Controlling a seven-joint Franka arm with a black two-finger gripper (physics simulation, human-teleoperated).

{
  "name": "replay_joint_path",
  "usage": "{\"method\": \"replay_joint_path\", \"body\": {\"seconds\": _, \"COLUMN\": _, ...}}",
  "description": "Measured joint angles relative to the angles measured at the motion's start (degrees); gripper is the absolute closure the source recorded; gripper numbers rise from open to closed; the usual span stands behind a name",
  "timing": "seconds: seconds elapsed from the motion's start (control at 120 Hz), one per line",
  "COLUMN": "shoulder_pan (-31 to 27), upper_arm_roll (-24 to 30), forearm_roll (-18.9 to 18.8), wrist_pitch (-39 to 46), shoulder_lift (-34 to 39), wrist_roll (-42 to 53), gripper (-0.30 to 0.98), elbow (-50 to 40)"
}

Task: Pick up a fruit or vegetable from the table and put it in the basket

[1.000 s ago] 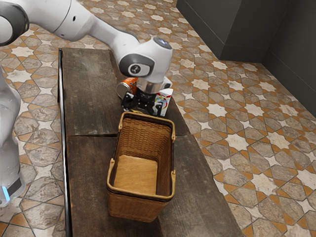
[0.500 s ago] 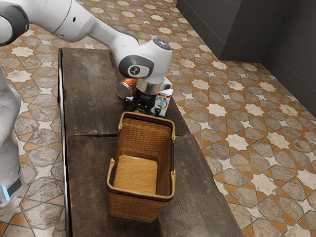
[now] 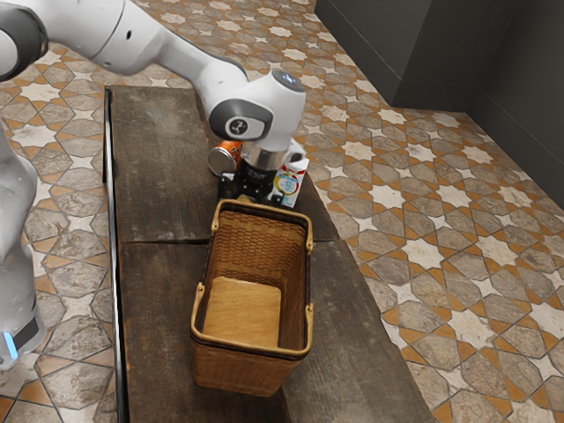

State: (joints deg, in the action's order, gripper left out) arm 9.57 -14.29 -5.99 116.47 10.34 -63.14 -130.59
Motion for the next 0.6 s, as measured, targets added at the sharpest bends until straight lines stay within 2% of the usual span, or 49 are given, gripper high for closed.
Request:
{"method": "replay_joint_path", "body": {"seconds": 0.325, "shoulder_pan": -0.07, "upper_arm_roll": 0.33, "forearm_roll": 1.40, "wrist_pitch": -6.26, "shoulder_lift": 3.06, "wrist_roll": 0.34, "gripper": 0.53, "elbow": 3.37}}
{"method": "replay_joint_path", "body": {"seconds": 0.6, "shoulder_pan": -0.14, "upper_arm_roll": 1.64, "forearm_roll": 3.20, "wrist_pitch": -18.33, "shoulder_lift": 4.09, "wrist_roll": 0.40, "gripper": 0.53, "elbow": 19.08}}
